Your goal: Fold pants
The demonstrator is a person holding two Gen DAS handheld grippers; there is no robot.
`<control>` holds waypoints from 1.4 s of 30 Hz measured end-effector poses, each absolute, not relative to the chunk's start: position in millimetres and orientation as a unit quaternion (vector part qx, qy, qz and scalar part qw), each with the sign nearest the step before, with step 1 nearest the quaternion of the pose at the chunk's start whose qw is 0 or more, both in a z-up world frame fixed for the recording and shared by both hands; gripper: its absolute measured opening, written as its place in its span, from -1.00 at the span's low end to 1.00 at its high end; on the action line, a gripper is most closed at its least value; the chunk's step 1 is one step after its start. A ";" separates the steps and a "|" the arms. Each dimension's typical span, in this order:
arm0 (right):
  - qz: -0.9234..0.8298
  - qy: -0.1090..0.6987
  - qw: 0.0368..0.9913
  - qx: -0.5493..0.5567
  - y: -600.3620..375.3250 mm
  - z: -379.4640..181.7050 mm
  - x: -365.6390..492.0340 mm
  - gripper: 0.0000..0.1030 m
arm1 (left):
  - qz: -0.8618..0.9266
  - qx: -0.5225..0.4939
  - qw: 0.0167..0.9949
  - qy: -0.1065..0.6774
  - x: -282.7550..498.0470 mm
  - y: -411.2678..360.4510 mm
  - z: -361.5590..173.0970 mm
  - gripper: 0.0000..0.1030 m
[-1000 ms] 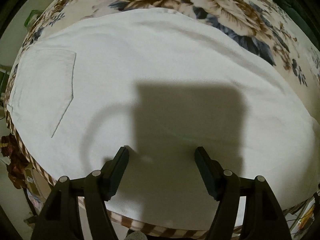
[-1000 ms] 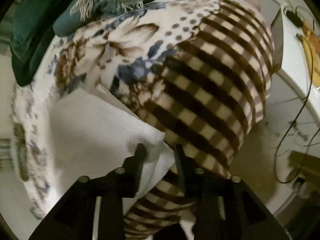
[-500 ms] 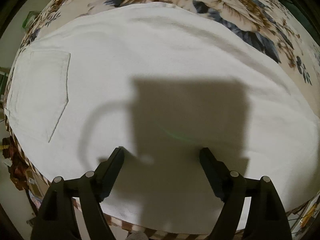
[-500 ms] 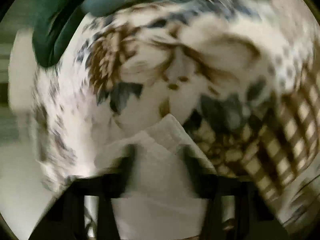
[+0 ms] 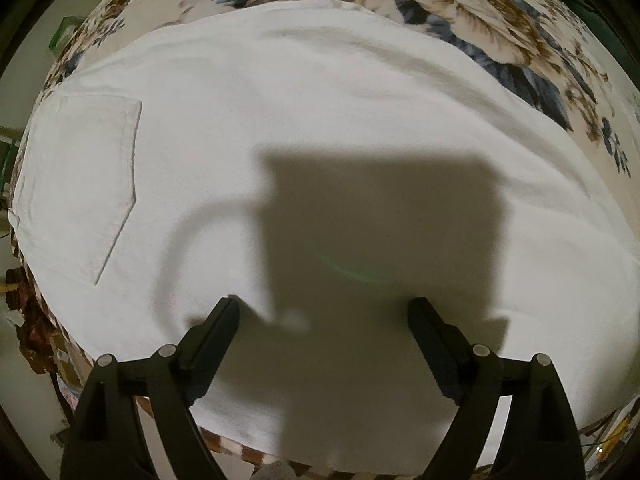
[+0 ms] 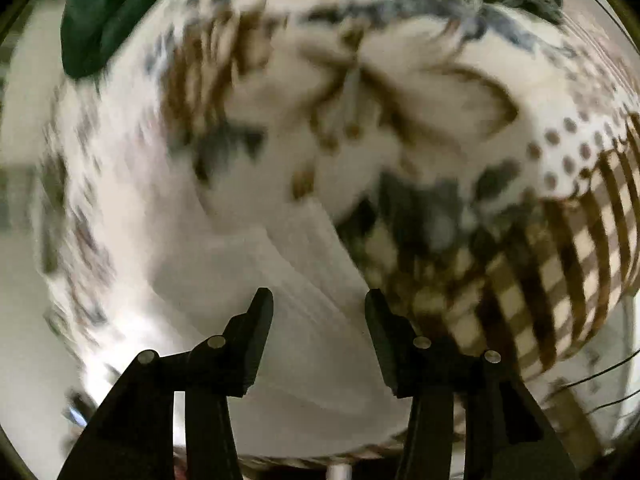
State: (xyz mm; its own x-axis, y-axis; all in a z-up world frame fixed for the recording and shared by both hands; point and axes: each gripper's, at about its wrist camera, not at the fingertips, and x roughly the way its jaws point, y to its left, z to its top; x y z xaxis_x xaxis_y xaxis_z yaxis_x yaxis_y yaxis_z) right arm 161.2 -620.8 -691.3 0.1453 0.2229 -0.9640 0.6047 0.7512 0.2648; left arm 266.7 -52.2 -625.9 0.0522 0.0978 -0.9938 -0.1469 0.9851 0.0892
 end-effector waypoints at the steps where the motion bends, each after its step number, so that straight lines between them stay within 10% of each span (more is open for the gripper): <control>1: -0.151 0.633 0.698 0.298 -614.7 -685.8 157.8 -0.93 | 0.084 -0.017 0.725 0.683 263.4 -47.8 -624.7 0.71; 13: -0.208 0.552 0.727 0.353 -640.2 -653.5 112.1 -0.92 | 0.099 -0.023 0.721 0.685 267.3 -50.0 -629.2 0.85; 19: -0.166 0.541 0.681 0.464 -657.6 -681.0 106.1 0.25 | 0.106 -0.029 0.719 0.686 269.0 -45.8 -636.4 0.98; 22: -0.137 0.574 0.656 0.471 -647.4 -703.5 108.7 0.17 | 0.108 -0.033 0.719 0.685 269.2 -43.6 -640.9 1.00; 25: -0.171 0.569 0.705 0.388 -635.3 -679.7 106.3 -0.88 | 0.110 -0.031 0.722 0.683 268.6 -43.4 -642.9 1.00; 26: -0.177 0.552 0.716 0.388 -634.4 -667.9 101.8 -0.93 | 0.109 -0.031 0.722 0.683 268.8 -46.1 -643.7 1.00; 34: -0.251 0.608 0.681 0.320 -640.6 -654.1 94.8 -0.80 | 0.085 -0.030 0.734 0.673 280.0 -57.7 -609.8 1.00; 42: -0.112 0.589 0.716 0.357 -522.0 -618.6 173.5 -0.18 | 0.100 -0.017 0.721 0.685 356.8 -61.1 -648.5 1.00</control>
State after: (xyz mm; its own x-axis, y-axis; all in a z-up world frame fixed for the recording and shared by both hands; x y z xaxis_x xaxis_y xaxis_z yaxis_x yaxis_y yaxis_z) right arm 173.5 -522.0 -618.6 0.2800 0.2598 -0.9242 0.5818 0.7198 0.3786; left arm 356.8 -61.1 -648.5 0.0408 0.1215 -0.9918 -0.1682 0.9792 0.1131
